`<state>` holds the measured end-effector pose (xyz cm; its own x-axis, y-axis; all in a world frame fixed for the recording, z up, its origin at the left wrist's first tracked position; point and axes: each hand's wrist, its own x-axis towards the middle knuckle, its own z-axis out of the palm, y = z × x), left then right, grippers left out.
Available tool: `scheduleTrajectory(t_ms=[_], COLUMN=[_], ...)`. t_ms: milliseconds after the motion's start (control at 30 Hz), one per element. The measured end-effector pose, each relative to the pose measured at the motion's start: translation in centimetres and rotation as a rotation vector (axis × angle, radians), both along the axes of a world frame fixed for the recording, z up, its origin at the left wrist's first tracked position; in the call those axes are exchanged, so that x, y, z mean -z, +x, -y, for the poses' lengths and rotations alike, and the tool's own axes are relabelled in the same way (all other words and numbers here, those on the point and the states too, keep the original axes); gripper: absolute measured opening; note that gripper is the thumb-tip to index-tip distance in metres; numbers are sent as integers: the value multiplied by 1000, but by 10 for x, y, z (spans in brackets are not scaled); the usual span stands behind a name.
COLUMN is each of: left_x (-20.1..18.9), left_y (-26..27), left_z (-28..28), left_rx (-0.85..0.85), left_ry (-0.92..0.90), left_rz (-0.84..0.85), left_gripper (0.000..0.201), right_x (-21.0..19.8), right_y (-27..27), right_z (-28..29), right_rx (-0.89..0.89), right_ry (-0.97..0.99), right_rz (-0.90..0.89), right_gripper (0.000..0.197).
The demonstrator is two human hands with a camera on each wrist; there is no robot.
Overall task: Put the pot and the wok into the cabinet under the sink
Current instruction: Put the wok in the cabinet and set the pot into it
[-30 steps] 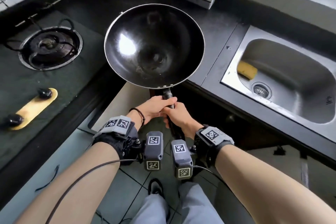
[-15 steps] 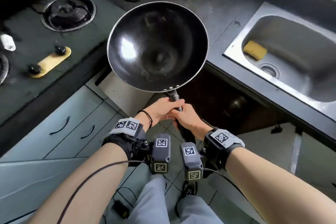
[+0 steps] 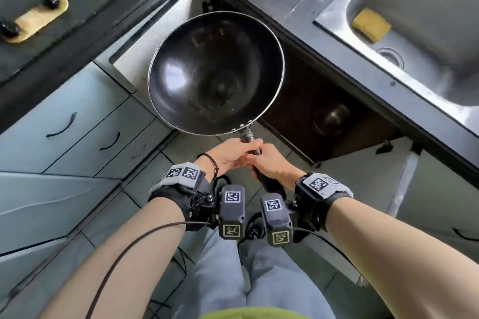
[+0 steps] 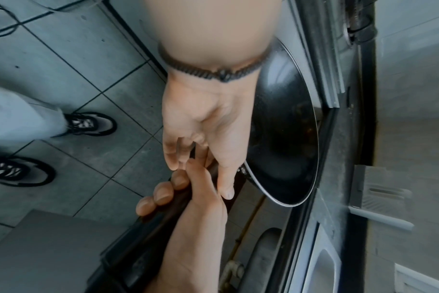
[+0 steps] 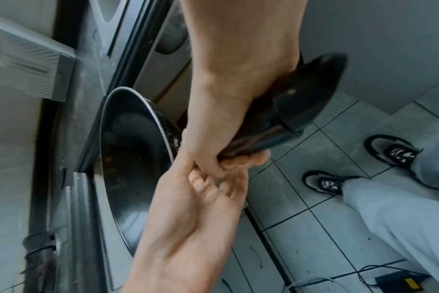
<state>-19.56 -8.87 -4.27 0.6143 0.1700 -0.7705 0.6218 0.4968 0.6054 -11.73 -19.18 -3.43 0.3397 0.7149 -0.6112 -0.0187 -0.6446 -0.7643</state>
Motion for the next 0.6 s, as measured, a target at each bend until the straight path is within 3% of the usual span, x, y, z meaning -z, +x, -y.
scheduleTrajectory(t_ms=[300,600], left_x=[53,103], left_y=[2,43], left_z=[-25,-74], left_rx=[30,247], left_ry=[-90,-209], left_rz=[-126,-199], left_gripper=[19,43], right_x=[38,82], right_y=[4,26], right_z=[-25,-67], right_rx=[-24,157], right_ry=[-142,-289], right_rz=[-107,-186], right_gripper=[26,19])
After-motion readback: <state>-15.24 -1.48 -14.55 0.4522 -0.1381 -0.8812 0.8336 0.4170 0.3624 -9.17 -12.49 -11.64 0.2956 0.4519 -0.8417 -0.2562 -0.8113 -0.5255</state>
